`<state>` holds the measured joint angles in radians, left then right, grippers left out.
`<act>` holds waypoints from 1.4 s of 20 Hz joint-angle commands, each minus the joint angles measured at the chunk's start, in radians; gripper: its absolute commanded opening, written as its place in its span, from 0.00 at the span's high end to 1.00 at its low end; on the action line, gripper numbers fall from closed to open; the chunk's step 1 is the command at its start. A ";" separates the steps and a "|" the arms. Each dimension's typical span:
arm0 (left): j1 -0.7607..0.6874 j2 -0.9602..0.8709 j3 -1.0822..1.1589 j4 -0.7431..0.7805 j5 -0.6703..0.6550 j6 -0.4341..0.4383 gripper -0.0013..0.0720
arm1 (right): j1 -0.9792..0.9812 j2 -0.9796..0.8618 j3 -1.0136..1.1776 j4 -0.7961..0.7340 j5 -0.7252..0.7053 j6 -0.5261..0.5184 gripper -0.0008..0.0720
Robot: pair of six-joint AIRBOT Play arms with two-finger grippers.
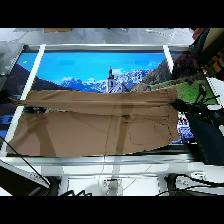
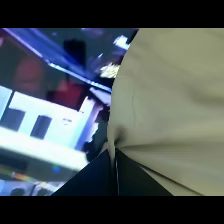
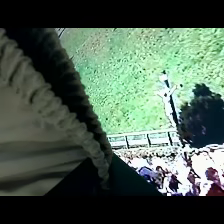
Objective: Fold the clothes and pants, and hang the long-sleeved shirts on hangers.
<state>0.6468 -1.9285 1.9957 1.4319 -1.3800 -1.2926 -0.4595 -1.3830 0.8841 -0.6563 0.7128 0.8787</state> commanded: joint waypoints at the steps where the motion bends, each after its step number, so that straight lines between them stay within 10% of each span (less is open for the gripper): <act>1: -0.005 -0.039 0.000 0.059 -0.023 0.028 0.96 | -0.001 0.000 0.001 -0.003 0.019 0.000 0.94; 18: -0.092 -0.134 0.000 0.056 0.071 0.014 0.96 | 0.197 -0.137 0.007 0.005 -0.349 0.140 0.94; 20: -0.099 -0.134 0.000 0.056 0.099 0.014 0.96 | 0.198 -0.137 0.035 0.004 -0.342 0.139 0.79; 22: -0.103 -0.134 0.001 0.056 0.108 0.014 0.87 | 0.198 -0.137 0.074 0.003 -0.335 0.139 0.38; 26: -0.100 -0.134 0.001 0.105 0.043 -0.015 0.38 | 0.198 -0.137 0.119 -0.010 -0.313 0.140 0.37; 28: -0.099 -0.134 0.001 0.206 -0.009 -0.040 0.37 | 0.198 -0.135 0.127 -0.012 -0.265 0.140 0.37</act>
<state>0.5468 -2.0621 1.9965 1.5360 -1.3270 -1.3018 -0.2626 -1.5188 0.9905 -0.6624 0.4004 1.0145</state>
